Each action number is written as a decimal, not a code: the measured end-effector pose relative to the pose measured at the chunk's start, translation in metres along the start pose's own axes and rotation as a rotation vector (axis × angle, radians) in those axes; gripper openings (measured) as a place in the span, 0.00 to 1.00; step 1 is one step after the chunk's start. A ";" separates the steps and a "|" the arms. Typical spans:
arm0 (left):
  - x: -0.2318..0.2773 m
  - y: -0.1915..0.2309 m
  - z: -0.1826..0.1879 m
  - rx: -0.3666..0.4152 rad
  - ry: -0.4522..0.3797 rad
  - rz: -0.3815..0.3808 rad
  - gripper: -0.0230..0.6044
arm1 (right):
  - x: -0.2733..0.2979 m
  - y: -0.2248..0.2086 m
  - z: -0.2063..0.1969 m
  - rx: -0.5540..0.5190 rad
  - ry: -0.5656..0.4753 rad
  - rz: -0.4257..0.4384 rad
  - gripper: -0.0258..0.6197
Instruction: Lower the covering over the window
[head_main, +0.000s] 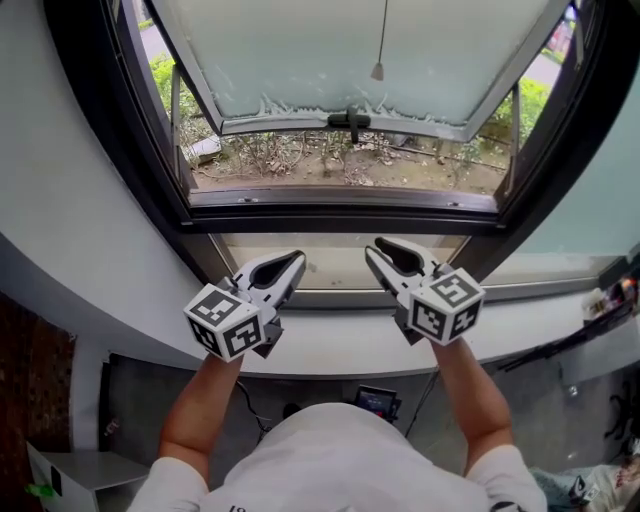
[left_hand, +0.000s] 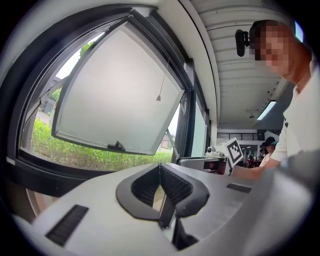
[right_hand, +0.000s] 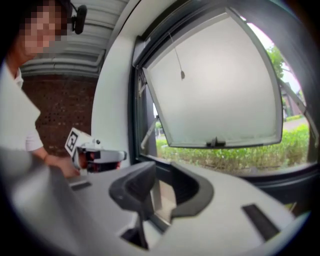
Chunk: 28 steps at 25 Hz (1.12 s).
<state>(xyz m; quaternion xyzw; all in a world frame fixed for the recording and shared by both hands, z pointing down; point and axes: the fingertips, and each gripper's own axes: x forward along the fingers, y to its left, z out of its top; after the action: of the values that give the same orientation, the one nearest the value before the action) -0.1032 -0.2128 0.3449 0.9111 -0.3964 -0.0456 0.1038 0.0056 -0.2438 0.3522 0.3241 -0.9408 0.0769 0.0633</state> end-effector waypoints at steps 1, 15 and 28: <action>0.003 0.001 0.009 0.010 -0.012 -0.002 0.06 | 0.001 -0.003 0.010 -0.019 -0.012 -0.007 0.20; 0.040 -0.003 0.094 0.185 -0.082 -0.018 0.06 | 0.018 -0.020 0.127 -0.250 -0.142 -0.069 0.20; 0.067 -0.007 0.139 0.277 -0.100 -0.018 0.06 | 0.030 -0.045 0.233 -0.387 -0.258 -0.193 0.20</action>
<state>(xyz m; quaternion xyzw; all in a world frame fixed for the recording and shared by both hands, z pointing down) -0.0753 -0.2786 0.2076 0.9168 -0.3953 -0.0365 -0.0432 -0.0062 -0.3405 0.1337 0.4016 -0.9029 -0.1530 0.0103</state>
